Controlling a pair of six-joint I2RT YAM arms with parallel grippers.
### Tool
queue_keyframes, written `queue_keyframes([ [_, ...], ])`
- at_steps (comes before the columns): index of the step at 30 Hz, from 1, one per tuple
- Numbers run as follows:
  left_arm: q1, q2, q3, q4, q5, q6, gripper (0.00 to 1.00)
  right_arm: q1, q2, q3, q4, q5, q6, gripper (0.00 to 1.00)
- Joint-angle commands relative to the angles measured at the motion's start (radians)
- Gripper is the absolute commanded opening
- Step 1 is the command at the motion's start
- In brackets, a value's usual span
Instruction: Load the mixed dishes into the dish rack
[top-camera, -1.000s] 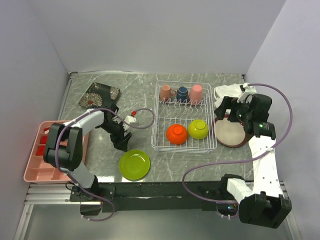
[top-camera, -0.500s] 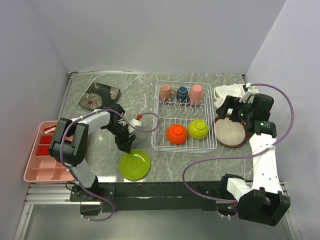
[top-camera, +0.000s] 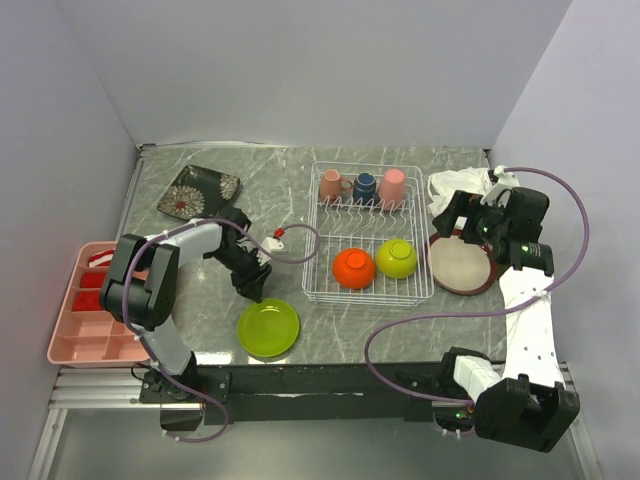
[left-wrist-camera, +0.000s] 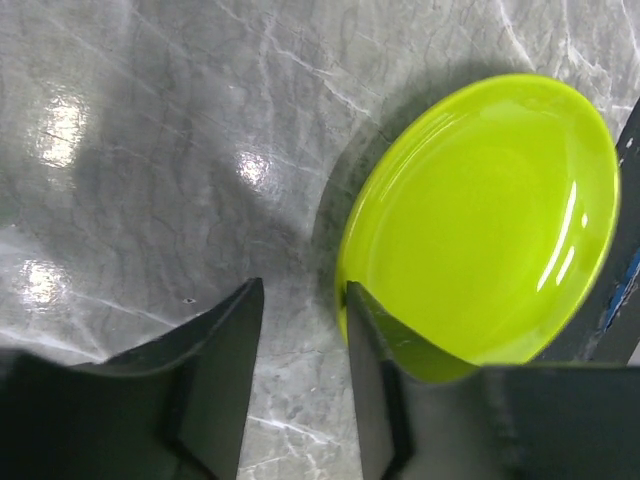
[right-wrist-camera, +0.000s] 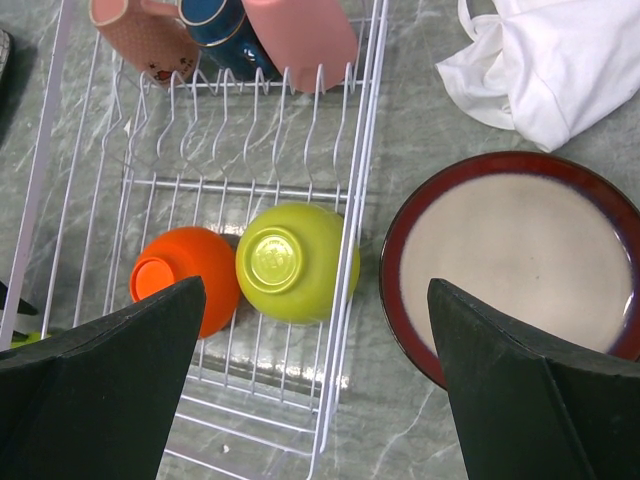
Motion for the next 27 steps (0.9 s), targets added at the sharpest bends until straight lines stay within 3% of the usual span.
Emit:
queue_keyframes([
  [1,-0.008,0.012,-0.037,0.046,-0.033,-0.028,0.41,-0.009,0.001,0.013,0.008,-0.013,-0.004,1.00],
  [8,-0.008,-0.004,-0.044,0.097,-0.032,-0.074,0.26,-0.009,0.067,0.067,0.015,-0.016,0.017,1.00],
  [11,-0.008,-0.015,-0.037,0.102,-0.042,-0.080,0.16,-0.009,0.094,0.087,0.031,-0.021,0.029,1.00],
  [13,-0.008,-0.018,-0.026,0.093,-0.050,-0.074,0.01,-0.009,0.107,0.100,0.034,-0.020,0.032,1.00],
  [21,-0.006,-0.043,0.025,0.044,-0.067,-0.091,0.01,-0.009,0.078,0.067,0.047,-0.018,0.034,1.00],
  [27,-0.003,-0.110,0.155,-0.047,-0.107,-0.080,0.01,-0.009,0.075,0.094,0.038,-0.038,0.019,1.00],
])
